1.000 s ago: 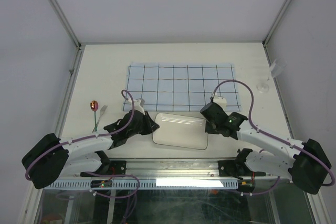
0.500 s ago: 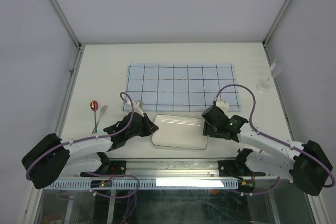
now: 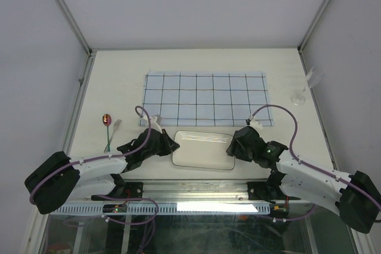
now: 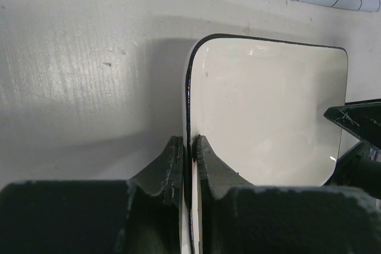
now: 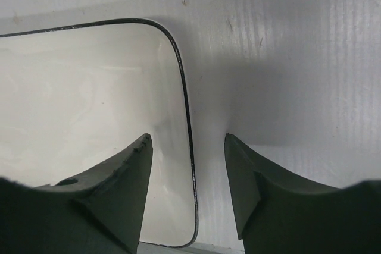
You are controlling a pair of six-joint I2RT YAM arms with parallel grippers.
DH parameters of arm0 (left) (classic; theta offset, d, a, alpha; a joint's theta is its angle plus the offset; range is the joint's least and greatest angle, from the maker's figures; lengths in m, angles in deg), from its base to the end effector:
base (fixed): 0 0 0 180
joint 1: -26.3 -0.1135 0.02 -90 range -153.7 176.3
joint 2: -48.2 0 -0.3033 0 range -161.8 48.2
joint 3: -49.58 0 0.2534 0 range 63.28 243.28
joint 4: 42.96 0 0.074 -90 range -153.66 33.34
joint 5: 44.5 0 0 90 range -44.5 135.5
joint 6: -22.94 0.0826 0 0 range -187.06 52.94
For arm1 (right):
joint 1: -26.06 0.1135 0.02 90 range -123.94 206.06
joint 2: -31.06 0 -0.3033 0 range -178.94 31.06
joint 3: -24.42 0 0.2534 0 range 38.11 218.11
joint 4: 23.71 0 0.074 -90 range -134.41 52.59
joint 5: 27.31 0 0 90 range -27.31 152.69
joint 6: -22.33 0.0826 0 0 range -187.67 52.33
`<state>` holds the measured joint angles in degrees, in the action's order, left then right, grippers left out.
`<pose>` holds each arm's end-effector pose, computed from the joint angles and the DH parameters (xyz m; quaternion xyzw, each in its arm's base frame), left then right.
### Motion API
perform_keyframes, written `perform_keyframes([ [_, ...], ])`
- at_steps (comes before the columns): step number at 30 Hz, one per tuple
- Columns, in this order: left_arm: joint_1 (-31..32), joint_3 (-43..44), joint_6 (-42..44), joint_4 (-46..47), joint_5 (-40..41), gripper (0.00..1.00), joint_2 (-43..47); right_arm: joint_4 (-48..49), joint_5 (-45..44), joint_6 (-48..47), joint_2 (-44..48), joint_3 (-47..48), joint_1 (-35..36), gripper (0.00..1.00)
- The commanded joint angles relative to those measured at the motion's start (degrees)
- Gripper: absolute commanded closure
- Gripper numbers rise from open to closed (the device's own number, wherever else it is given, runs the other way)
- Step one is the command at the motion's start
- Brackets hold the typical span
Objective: Set the dinner table for one person
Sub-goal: Pick up the plate at the center of the board.
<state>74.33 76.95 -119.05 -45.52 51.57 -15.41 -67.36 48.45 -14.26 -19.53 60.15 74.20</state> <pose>0.1478 -0.1512 0.1376 -0.0540 0.8992 -0.2999 0.3139 0.1171 0.1003 0.1515 0.0775 0.9525 0.1332 0.2627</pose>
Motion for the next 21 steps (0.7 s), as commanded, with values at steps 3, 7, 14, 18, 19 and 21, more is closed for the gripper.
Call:
perform_keyframes([
  [3, 0.5, -2.1, 0.6, 3.3, 1.3, 1.00, 0.5, 4.4, 1.1, 4.5, 4.2, -3.0, 0.0, 0.46],
  [7, 0.4, -2.1, 0.4, 3.5, 1.0, 1.00, 0.2, 4.9, 1.2, 4.9, 4.5, -3.3, 0.0, 0.46],
  [14, 0.5, -2.4, 0.4, 3.8, 0.9, 1.00, 0.2, 9.1, 2.9, 4.9, 1.0, -3.7, 0.0, 0.47],
  [18, 0.4, -2.5, 0.4, 3.8, 1.0, 1.00, 0.0, 10.1, 3.0, 4.7, -0.4, -3.6, 0.0, 0.53],
  [19, 0.4, -2.5, 0.4, 3.9, 0.9, 1.00, -0.1, 10.2, 2.8, 4.5, -0.6, -3.6, 0.0, 0.56],
  [21, 0.4, -2.4, 0.4, 4.1, 0.7, 1.00, -0.4, 10.3, 2.5, 4.2, -0.6, -3.7, 0.0, 0.63],
])
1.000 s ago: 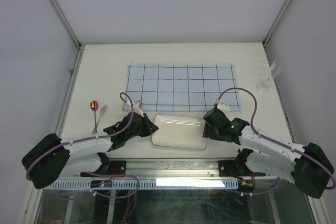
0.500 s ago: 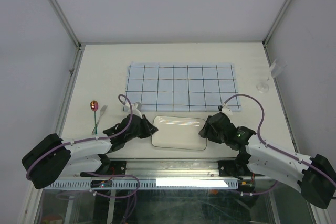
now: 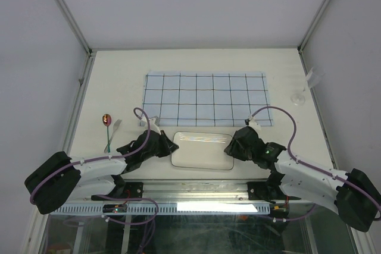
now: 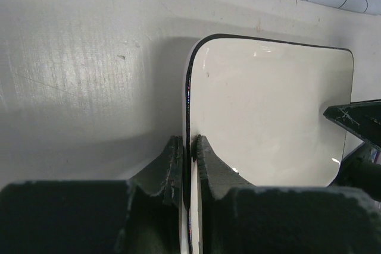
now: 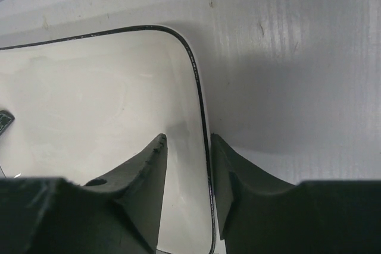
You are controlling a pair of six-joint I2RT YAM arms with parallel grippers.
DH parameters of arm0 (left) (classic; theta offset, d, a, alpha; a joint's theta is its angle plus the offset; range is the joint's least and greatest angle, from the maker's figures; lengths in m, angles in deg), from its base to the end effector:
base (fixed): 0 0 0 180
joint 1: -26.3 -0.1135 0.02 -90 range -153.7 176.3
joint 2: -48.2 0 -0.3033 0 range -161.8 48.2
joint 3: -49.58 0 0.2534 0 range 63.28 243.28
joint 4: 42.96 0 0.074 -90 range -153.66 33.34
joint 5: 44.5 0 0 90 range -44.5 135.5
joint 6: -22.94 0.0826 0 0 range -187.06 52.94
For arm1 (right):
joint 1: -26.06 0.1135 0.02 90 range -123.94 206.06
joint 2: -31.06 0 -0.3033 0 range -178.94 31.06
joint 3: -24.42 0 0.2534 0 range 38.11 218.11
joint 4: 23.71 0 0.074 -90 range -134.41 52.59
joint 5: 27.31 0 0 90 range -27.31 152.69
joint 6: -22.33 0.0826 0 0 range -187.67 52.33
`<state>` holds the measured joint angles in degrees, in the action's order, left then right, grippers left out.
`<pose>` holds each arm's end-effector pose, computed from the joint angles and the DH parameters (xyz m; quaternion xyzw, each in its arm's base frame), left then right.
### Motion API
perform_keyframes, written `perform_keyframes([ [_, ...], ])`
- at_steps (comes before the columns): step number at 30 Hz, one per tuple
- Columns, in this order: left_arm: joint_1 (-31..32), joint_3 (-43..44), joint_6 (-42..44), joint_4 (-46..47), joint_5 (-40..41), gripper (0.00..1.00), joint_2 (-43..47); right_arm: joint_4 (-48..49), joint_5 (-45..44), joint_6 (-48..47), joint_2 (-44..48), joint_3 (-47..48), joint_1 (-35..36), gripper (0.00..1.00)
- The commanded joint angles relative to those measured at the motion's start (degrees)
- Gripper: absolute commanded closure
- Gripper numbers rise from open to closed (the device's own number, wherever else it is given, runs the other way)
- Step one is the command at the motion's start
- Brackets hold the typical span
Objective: Set the dinner table for one person
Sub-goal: Pick up the plate at the center of the board.
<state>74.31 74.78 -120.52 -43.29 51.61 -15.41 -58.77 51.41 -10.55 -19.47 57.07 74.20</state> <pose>0.1440 -0.1469 0.1301 -0.0658 0.8982 -0.3040 0.3106 0.1200 0.1097 0.1461 0.1050 0.9382 0.1948 0.2660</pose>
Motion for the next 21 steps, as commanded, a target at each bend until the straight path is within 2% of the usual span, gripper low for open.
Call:
perform_keyframes([
  [1, 0.4, -0.3, 1.9, 2.1, 0.6, 1.00, -0.6, 1.7, -0.5, 0.3, -0.6, -0.6, 0.0, 0.68],
  [3, 0.5, -0.3, 1.9, 2.3, 0.5, 1.00, -1.0, 1.4, -1.0, 0.2, -0.5, -0.6, 0.0, 0.78],
  [6, 0.4, -0.1, 1.9, 2.9, 0.2, 1.00, -1.7, 1.6, -1.0, 0.1, 0.0, -1.1, 0.0, 1.00],
  [21, 0.4, 1.6, 1.9, 1.8, -0.2, 1.00, -0.5, 1.4, -2.4, -1.2, 1.7, -1.0, 0.0, 1.00],
])
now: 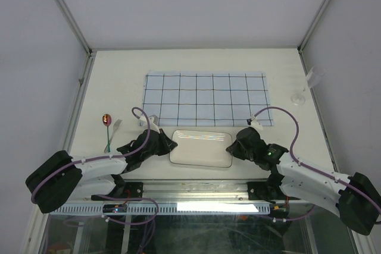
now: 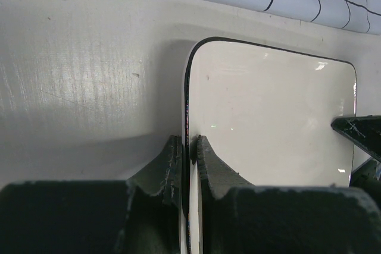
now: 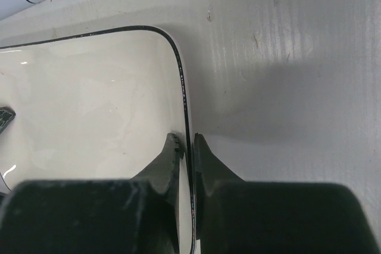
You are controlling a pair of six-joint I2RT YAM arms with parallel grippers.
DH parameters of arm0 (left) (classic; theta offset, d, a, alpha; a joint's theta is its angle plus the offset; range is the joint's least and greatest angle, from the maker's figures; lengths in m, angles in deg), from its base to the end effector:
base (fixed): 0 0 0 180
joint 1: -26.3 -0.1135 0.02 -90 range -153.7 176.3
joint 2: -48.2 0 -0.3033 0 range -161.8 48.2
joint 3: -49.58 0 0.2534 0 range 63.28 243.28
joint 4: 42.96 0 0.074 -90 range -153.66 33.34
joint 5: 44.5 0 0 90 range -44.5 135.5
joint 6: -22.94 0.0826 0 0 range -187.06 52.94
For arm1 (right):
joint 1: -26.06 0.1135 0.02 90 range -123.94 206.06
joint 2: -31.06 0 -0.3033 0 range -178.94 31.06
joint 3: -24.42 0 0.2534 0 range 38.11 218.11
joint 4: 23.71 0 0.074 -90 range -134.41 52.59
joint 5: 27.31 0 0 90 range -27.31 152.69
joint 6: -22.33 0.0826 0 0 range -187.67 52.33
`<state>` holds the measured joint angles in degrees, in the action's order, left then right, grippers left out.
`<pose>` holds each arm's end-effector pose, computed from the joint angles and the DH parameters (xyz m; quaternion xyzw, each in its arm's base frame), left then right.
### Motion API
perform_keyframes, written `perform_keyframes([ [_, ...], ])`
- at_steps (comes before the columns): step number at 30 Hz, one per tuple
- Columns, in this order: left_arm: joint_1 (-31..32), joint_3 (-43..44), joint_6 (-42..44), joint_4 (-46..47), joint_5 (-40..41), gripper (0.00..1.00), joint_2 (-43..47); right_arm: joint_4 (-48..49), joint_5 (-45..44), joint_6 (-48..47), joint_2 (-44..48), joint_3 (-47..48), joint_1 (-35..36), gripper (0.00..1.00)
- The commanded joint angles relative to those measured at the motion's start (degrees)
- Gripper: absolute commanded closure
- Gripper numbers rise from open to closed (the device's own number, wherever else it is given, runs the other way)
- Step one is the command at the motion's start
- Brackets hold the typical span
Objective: Set the dinner table for one person
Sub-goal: Pick up the plate at the center of the board.
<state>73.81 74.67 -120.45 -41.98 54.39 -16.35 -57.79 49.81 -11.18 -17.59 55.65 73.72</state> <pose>0.1493 -0.1441 0.1295 -0.0797 0.8950 -0.2897 0.3297 0.1198 0.1041 0.1444 0.1091 0.9325 0.1933 0.2849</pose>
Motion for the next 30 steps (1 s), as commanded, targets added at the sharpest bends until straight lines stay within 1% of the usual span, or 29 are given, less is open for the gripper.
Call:
perform_keyframes([
  [1, 0.9, 1.7, 1.8, 0.4, -3.1, 1.00, 0.6, 0.4, -0.8, -0.7, -0.1, 0.5, 0.5, 1.00],
  [20, 1.0, 4.3, 2.6, -3.1, -2.8, 1.00, 6.0, -3.1, -3.0, -2.9, 4.7, 4.1, 0.5, 1.00],
  [30, 0.9, 6.2, 3.5, -4.7, -2.2, 1.00, 6.9, -3.9, -4.0, -4.1, 4.9, 6.0, 0.5, 1.00],
])
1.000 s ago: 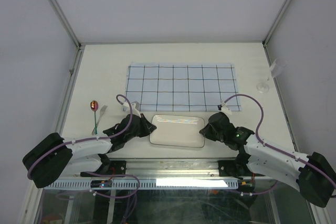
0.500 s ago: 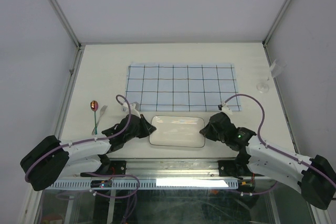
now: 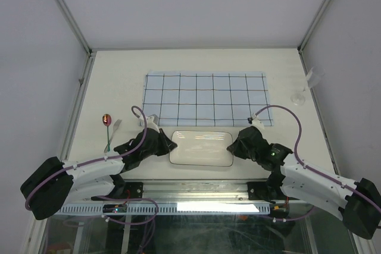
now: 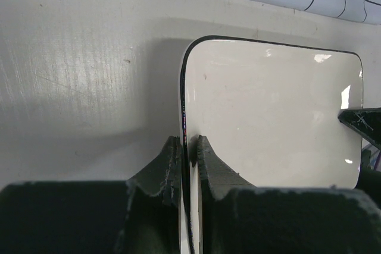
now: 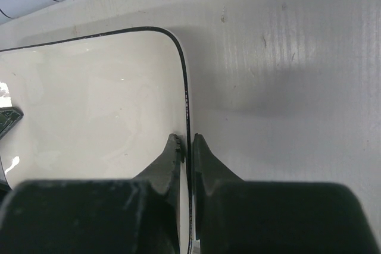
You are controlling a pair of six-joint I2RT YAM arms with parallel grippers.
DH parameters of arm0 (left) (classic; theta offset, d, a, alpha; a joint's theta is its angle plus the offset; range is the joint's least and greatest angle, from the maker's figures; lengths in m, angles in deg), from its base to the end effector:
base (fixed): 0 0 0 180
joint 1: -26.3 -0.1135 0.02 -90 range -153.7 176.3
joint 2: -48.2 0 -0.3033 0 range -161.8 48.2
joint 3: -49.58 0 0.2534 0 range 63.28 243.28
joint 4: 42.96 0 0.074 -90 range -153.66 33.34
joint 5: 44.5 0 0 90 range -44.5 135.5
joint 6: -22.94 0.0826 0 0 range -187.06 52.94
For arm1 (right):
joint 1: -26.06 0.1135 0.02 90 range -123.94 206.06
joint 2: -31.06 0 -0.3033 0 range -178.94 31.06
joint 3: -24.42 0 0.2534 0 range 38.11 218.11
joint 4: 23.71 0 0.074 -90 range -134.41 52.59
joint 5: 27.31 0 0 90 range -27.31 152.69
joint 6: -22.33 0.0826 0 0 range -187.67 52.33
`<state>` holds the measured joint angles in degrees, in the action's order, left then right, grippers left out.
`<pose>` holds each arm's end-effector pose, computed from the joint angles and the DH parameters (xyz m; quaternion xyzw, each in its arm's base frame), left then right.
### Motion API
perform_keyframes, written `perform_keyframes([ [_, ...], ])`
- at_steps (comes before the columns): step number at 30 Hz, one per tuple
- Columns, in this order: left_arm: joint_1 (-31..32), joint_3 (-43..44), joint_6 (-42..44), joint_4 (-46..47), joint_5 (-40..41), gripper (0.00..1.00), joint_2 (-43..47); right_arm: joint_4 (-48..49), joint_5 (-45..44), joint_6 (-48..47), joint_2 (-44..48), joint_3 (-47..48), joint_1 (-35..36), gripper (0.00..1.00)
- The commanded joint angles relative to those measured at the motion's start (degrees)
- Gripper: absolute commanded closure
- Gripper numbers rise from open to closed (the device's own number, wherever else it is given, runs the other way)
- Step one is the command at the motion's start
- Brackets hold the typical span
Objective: Set the dinner table for one person
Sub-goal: Pick up the plate at the center of the board.
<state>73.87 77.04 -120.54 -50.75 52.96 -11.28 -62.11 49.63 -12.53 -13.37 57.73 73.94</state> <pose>0.1432 -0.1408 0.1406 -0.0741 0.9011 -0.2892 0.3145 0.1160 0.1005 0.1595 0.0983 0.9278 0.2026 0.2974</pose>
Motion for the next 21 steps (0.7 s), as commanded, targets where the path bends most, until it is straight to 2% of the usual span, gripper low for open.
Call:
perform_keyframes([
  [1, 0.9, 4.0, 3.6, 4.0, -0.8, 1.00, 1.6, 0.3, -3.9, -2.9, 0.6, 4.1, 0.2, 1.00],
  [9, 0.9, 6.1, 4.7, 4.6, -0.6, 1.00, -0.6, 0.6, -5.0, -4.3, -0.5, 5.5, 0.2, 1.00],
  [21, 0.9, 10.7, 7.8, 4.7, 1.9, 1.00, -4.6, 3.6, -6.6, -8.1, -7.2, 9.6, 0.1, 1.00],
])
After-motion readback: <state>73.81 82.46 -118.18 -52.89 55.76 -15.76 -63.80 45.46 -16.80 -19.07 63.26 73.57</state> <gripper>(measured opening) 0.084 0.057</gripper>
